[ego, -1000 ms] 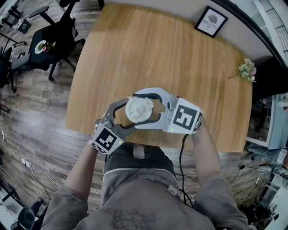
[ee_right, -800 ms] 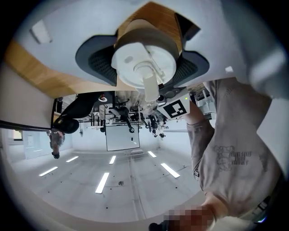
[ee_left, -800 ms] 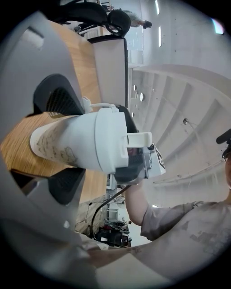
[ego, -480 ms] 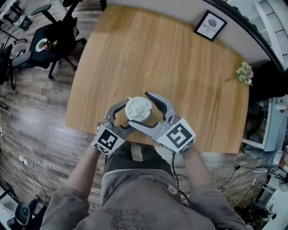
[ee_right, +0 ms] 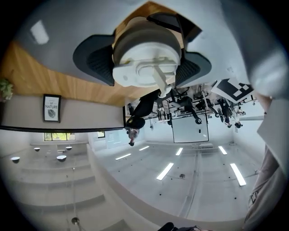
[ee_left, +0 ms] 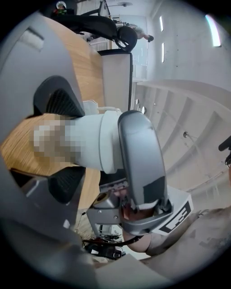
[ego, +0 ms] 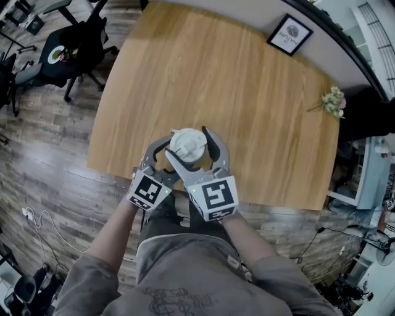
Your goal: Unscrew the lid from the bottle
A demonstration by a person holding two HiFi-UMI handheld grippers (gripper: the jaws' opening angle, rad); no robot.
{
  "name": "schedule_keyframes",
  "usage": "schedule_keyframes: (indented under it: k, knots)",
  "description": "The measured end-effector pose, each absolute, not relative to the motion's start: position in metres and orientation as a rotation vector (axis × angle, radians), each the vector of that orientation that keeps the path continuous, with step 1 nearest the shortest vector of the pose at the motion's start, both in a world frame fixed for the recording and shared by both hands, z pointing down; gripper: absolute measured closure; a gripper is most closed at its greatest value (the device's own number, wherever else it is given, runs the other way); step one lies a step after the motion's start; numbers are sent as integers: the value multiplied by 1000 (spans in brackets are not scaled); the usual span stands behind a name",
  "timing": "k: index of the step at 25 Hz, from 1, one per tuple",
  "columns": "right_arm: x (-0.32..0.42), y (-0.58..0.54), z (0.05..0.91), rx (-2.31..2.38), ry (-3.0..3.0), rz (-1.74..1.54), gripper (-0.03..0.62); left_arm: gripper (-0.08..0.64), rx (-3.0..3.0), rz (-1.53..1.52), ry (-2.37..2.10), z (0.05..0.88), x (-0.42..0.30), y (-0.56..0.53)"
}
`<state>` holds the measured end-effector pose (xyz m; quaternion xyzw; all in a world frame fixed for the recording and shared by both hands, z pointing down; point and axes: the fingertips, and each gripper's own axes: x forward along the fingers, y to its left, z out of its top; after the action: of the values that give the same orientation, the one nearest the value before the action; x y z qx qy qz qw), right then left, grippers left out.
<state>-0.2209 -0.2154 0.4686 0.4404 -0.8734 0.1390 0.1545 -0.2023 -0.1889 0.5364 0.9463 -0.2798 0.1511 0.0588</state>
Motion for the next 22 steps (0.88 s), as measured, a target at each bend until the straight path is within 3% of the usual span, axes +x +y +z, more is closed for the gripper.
schedule_keyframes:
  k: [5, 15, 19, 22]
  knots:
    - [-227, -211, 468, 993, -2629, 358, 163, 221, 2877, 490, -802, 538, -202, -189]
    - [-241, -185, 471, -104, -2731, 173, 161, 225, 2919, 476, -722, 539, -206, -186]
    - [-242, -183, 475, -245, -2665, 172, 160, 227, 2922, 466, -720, 539, -206, -187]
    - [-239, -188, 484, -102, -2597, 278, 156, 227, 2915, 460, -737, 540, -207, -187]
